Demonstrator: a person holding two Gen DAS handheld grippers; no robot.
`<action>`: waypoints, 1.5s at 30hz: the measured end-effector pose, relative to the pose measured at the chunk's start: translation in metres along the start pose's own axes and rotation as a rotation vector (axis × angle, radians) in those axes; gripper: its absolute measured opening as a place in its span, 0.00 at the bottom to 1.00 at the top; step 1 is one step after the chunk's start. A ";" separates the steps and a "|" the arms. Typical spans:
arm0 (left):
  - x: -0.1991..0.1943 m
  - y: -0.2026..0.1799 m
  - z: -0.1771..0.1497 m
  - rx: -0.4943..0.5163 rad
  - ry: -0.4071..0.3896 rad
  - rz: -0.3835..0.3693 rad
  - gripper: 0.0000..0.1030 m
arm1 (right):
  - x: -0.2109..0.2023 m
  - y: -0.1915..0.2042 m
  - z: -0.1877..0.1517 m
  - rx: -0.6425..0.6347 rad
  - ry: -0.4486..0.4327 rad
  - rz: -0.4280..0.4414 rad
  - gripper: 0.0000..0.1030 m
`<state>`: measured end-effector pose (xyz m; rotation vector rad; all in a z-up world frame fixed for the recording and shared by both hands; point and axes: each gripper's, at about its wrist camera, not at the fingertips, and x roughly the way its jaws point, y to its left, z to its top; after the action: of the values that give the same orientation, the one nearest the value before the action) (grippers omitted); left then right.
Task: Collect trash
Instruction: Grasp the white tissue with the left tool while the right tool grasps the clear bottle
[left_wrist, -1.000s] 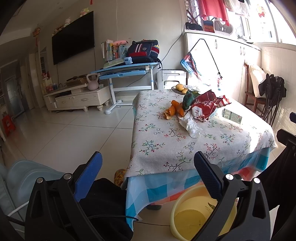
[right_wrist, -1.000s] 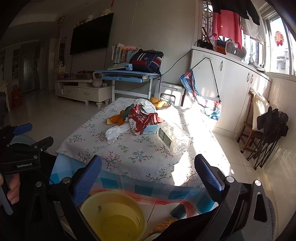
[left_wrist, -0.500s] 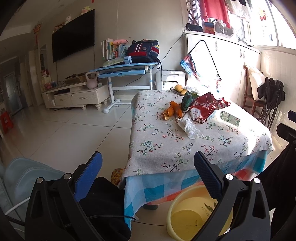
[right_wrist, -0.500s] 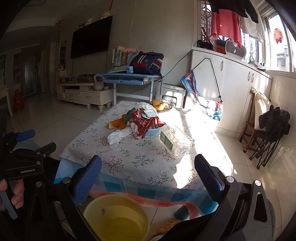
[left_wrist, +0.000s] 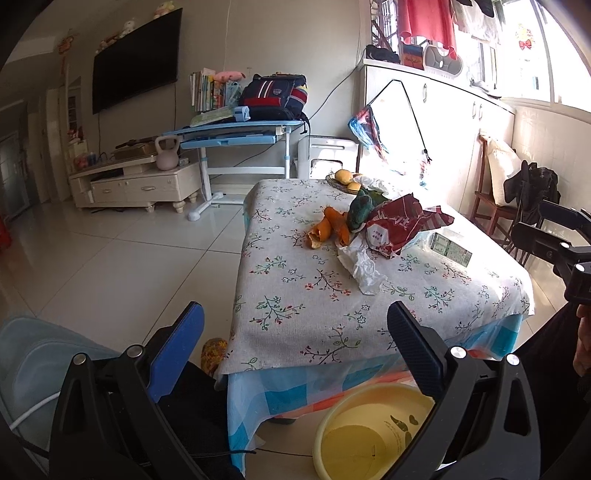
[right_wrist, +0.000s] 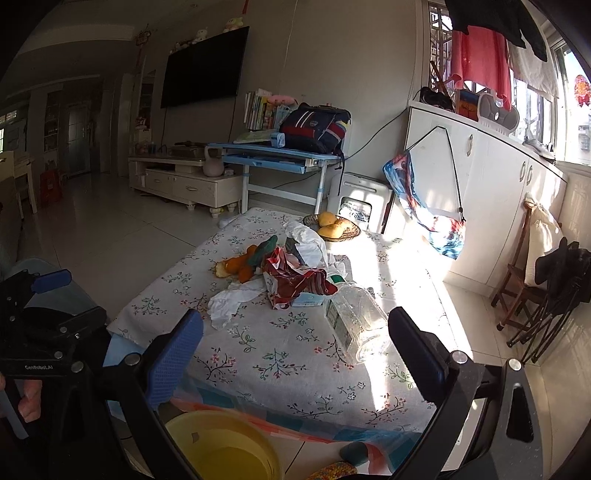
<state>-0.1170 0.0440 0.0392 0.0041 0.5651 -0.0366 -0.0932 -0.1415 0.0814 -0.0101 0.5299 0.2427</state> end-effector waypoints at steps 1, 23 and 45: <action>0.006 -0.002 0.004 -0.001 0.008 -0.005 0.93 | 0.005 -0.002 0.002 -0.011 -0.001 -0.015 0.93; 0.153 -0.060 0.051 0.064 0.185 -0.070 0.78 | 0.105 -0.079 0.005 0.054 0.257 -0.094 0.93; 0.163 -0.024 0.042 -0.089 0.201 -0.263 0.10 | 0.118 -0.116 -0.010 0.399 0.279 0.139 0.55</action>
<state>0.0423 0.0139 -0.0123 -0.1548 0.7655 -0.2698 0.0275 -0.2279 0.0072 0.3866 0.8508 0.2689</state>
